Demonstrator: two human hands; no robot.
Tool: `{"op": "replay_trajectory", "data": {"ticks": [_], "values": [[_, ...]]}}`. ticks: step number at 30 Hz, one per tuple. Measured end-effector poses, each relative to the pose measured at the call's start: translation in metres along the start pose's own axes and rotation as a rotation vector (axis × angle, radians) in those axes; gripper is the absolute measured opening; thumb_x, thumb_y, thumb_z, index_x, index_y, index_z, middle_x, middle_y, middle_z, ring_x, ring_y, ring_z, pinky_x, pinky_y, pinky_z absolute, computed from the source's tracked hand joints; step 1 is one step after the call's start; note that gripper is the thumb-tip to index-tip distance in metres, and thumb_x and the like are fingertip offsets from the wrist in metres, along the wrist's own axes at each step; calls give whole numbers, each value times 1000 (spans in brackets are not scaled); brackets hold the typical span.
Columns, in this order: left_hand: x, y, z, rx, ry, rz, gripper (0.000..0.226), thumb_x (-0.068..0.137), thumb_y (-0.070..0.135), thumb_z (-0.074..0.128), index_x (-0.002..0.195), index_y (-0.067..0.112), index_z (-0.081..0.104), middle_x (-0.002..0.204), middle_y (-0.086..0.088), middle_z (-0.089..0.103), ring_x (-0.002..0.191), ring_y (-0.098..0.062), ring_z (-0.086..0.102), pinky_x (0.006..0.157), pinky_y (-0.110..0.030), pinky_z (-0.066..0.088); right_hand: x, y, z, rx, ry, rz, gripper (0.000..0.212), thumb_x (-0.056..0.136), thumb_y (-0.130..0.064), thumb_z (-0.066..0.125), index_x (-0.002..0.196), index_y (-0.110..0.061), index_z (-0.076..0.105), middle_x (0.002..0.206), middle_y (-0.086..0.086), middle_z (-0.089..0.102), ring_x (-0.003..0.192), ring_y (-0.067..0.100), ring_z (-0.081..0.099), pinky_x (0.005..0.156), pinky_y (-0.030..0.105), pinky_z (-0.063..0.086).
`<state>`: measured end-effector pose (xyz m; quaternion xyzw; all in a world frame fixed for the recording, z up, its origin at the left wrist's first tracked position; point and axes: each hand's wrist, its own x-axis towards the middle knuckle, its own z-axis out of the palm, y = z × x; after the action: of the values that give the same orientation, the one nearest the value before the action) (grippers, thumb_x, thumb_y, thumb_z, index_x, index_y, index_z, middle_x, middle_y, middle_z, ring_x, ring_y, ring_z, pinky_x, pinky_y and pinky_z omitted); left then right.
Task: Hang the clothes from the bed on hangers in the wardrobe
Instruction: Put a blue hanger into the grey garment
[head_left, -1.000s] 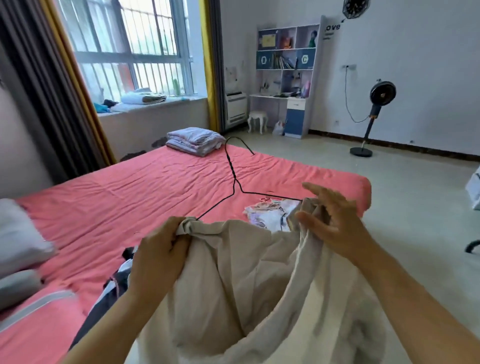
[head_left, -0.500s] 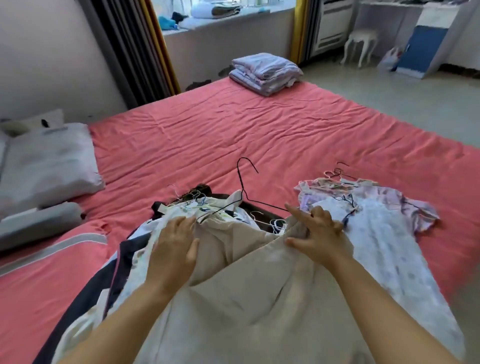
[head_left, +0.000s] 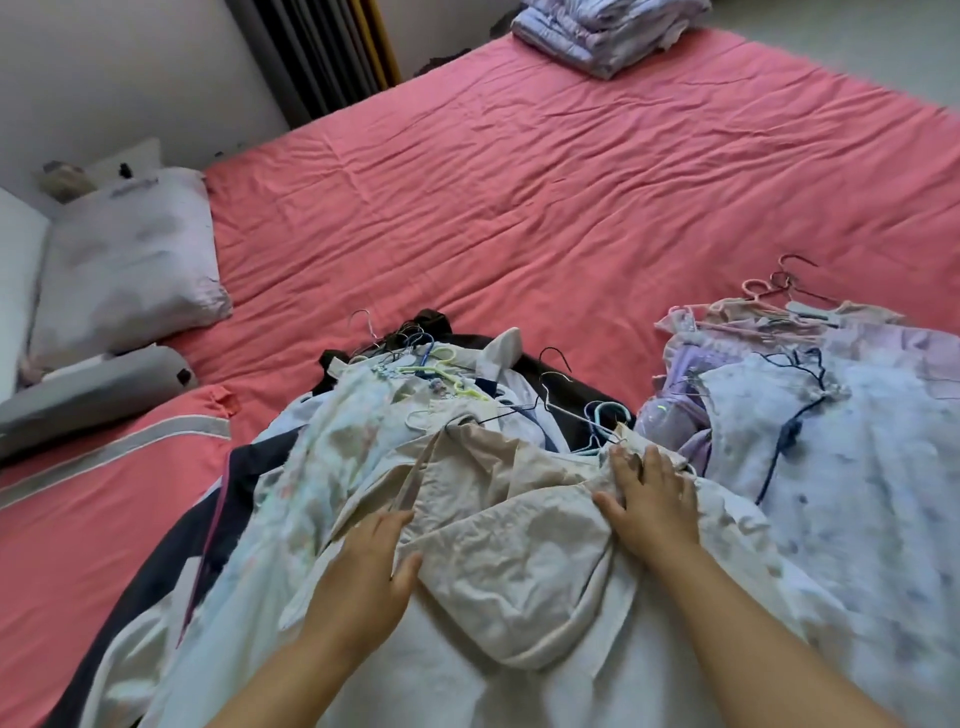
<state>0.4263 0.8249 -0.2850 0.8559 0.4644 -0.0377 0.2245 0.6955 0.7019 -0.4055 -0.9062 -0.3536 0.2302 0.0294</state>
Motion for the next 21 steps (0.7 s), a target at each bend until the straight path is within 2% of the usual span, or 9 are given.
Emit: {"op": "replay_trajectory", "data": {"ticks": [2, 4, 6, 9, 12, 16, 18, 19, 21], "values": [[-2, 1, 3, 5, -8, 13, 46, 95, 34, 50, 139, 26, 39, 138, 11, 40, 128, -8, 38, 99, -22, 35, 0, -2, 3, -18, -77, 50, 65, 94, -58, 28, 148, -37, 1, 158, 11, -5, 145, 30, 0, 115, 49, 5], [-7, 0, 4, -1, -7, 35, 46, 94, 34, 51, 138, 27, 39, 139, 12, 39, 129, -7, 36, 99, -21, 33, -1, -6, -6, -24, -79, 74, 64, 94, -56, 29, 149, -34, 5, 158, 12, 0, 144, 31, 4, 115, 48, 7], [-13, -1, 0, -21, 4, 55, 46, 94, 35, 52, 138, 28, 39, 139, 13, 40, 130, -6, 36, 98, -22, 34, -9, -12, -19, -8, 32, 59, 62, 94, -53, 35, 148, -27, 19, 155, 14, 17, 141, 30, 19, 113, 45, 14], [-23, 0, -10, -55, 24, 80, 47, 94, 35, 51, 139, 29, 38, 140, 13, 40, 130, -5, 36, 98, -23, 36, -36, -24, -37, 117, 254, -4, 51, 92, -44, 46, 135, -17, 42, 139, 10, 46, 127, 27, 42, 105, 42, 27], [-41, 2, -23, -67, 32, 144, 45, 94, 35, 50, 138, 29, 40, 139, 14, 41, 129, -5, 38, 96, -23, 37, -84, -42, -50, 249, 315, -22, 41, 91, -37, 51, 126, -15, 52, 123, 8, 58, 117, 27, 51, 96, 38, 34], [-79, -2, -47, -155, 59, 261, 34, 92, 33, 56, 125, 26, 56, 119, 9, 59, 104, -6, 56, 86, -25, 45, -178, -68, -56, 354, 323, 6, 29, 91, -35, 52, 108, -15, 63, 105, 5, 64, 102, 26, 59, 78, 33, 43], [-102, -6, -56, -207, 75, 319, 30, 90, 30, 58, 120, 24, 61, 107, 8, 65, 93, -6, 59, 82, -26, 47, -229, -79, -51, 394, 342, 41, 24, 89, -36, 54, 94, -15, 64, 92, 2, 64, 92, 24, 60, 66, 30, 40], [-118, -10, -60, -216, 60, 363, 29, 90, 29, 59, 118, 22, 62, 102, 7, 66, 90, -7, 60, 80, -26, 48, -261, -85, -46, 424, 365, 75, 23, 89, -36, 55, 94, -16, 64, 91, 1, 65, 91, 23, 60, 64, 29, 39], [-148, -18, -63, -207, 8, 461, 27, 90, 28, 59, 116, 21, 63, 95, 8, 65, 87, -9, 61, 78, -26, 47, -319, -98, -39, 494, 430, 140, 25, 89, -34, 56, 103, -16, 66, 100, 1, 67, 94, 20, 61, 71, 29, 44]]}}
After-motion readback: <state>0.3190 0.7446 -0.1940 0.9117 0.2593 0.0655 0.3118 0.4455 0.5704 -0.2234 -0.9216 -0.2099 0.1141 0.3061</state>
